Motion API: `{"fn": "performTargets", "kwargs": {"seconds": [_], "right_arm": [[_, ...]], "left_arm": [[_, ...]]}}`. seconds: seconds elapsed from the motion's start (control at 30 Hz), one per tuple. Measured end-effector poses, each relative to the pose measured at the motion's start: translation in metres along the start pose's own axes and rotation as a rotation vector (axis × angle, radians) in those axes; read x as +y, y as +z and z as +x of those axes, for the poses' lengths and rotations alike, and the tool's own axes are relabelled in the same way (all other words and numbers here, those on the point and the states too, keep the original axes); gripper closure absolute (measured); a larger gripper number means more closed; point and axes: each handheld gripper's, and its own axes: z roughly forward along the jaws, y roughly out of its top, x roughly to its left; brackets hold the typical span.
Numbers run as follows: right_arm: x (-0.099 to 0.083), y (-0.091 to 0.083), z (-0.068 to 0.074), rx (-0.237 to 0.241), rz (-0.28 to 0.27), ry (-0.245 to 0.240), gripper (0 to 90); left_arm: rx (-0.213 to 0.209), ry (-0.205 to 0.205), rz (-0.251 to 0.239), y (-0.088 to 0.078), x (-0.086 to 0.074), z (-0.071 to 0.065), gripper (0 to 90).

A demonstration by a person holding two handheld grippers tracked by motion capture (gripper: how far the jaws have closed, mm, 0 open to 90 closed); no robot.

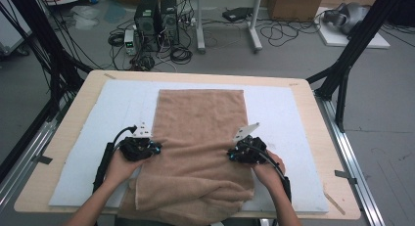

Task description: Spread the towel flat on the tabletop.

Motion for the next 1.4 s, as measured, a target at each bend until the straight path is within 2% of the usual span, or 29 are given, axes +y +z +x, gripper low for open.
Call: {"fn": "performTargets", "kwargs": {"seconds": [0.03,0.1,0.17,0.2,0.27,0.33,0.37,0.4,0.43,0.5,0.57,0.63,0.8,0.87,0.9,0.93,0.97,1.03,1.07,1.1,1.13,1.17,1.23,1.27,1.3,1.4], "right_arm": [[0.003,0.0,-0.003,-0.01,-0.005,0.006,84.0],[0.011,-0.001,-0.011,-0.046,-0.032,0.024,84.0],[0.017,0.001,-0.023,-0.061,-0.043,0.044,83.9],[0.018,0.002,-0.029,-0.066,-0.056,0.068,83.3],[0.02,0.005,-0.04,-0.072,-0.063,0.102,80.2],[0.019,0.006,-0.046,-0.083,-0.053,0.127,73.7],[0.018,0.004,-0.048,-0.084,-0.061,0.131,73.3],[0.016,0.0,-0.049,-0.084,-0.078,0.136,70.8],[0.015,-0.005,-0.048,-0.08,-0.094,0.142,68.5],[0.012,-0.017,-0.042,-0.067,-0.131,0.131,66.2],[0.009,-0.029,-0.032,-0.033,-0.152,0.108,63.0],[0.005,-0.037,-0.017,0.011,-0.17,0.067,61.4],[-0.01,-0.037,0.022,0.097,-0.145,-0.008,56.5],[-0.016,-0.035,0.033,0.144,-0.142,-0.03,54.5],[-0.018,-0.034,0.037,0.158,-0.127,-0.033,53.7],[-0.019,-0.032,0.041,0.162,-0.111,-0.046,53.0],[-0.021,-0.03,0.044,0.176,-0.095,-0.052,53.0],[-0.024,-0.023,0.047,0.202,-0.058,-0.064,56.3],[-0.025,-0.019,0.048,0.224,-0.036,-0.065,65.5],[-0.025,-0.016,0.048,0.242,-0.017,-0.082,75.2],[-0.024,-0.013,0.049,0.245,-0.002,-0.103,83.0],[-0.021,-0.012,0.048,0.237,0.005,-0.113,84.0],[-0.012,-0.015,0.043,0.19,-0.01,-0.103,84.0],[-0.007,-0.017,0.038,0.167,-0.022,-0.093,84.0],[-0.001,-0.018,0.032,0.143,-0.037,-0.086,83.9],[0.013,-0.018,0.01,0.073,-0.062,-0.045,83.6]], "left_arm": [[0.035,-0.011,-0.029,0.001,0.004,0.005,85.7],[0.075,-0.042,-0.065,0.005,0.013,0.013,85.6],[0.122,-0.052,-0.099,0.011,0.022,0.018,85.4],[0.133,-0.066,-0.099,0.015,0.026,0.022,85.0],[0.149,-0.086,-0.088,0.022,0.03,0.028,82.3],[0.149,-0.118,-0.086,0.024,0.03,0.033,75.4],[0.14,-0.124,-0.084,0.022,0.029,0.034,72.0],[0.128,-0.121,-0.088,0.018,0.028,0.034,69.7],[0.123,-0.102,-0.094,0.013,0.027,0.032,67.6],[0.112,-0.063,-0.106,-0.001,0.027,0.026,64.3],[0.073,-0.034,-0.131,-0.015,0.024,0.017,60.4],[0.038,0.004,-0.129,-0.024,0.019,0.005,58.3],[-0.077,0.111,-0.083,-0.034,-0.004,-0.029,52.0],[-0.124,0.128,-0.06,-0.033,-0.013,-0.037,51.2],[-0.131,0.141,-0.021,-0.031,-0.016,-0.04,51.1],[-0.133,0.152,-0.006,-0.029,-0.02,-0.043,50.9],[-0.143,0.159,0.006,-0.026,-0.023,-0.044,51.8],[-0.181,0.154,0.012,-0.021,-0.028,-0.044,62.5],[-0.185,0.156,0.005,-0.021,-0.028,-0.043,68.2],[-0.175,0.169,0.001,-0.02,-0.027,-0.044,78.3],[-0.184,0.164,0.005,-0.019,-0.025,-0.043,85.6],[-0.181,0.162,0.012,-0.019,-0.022,-0.042,86.8],[-0.125,0.166,-0.015,-0.018,-0.016,-0.038,89.7],[-0.096,0.149,-0.039,-0.017,-0.011,-0.034,89.9],[-0.081,0.113,-0.067,-0.017,-0.006,-0.028,89.8],[-0.043,0.046,-0.103,-0.009,0.009,-0.01,89.8]]}}
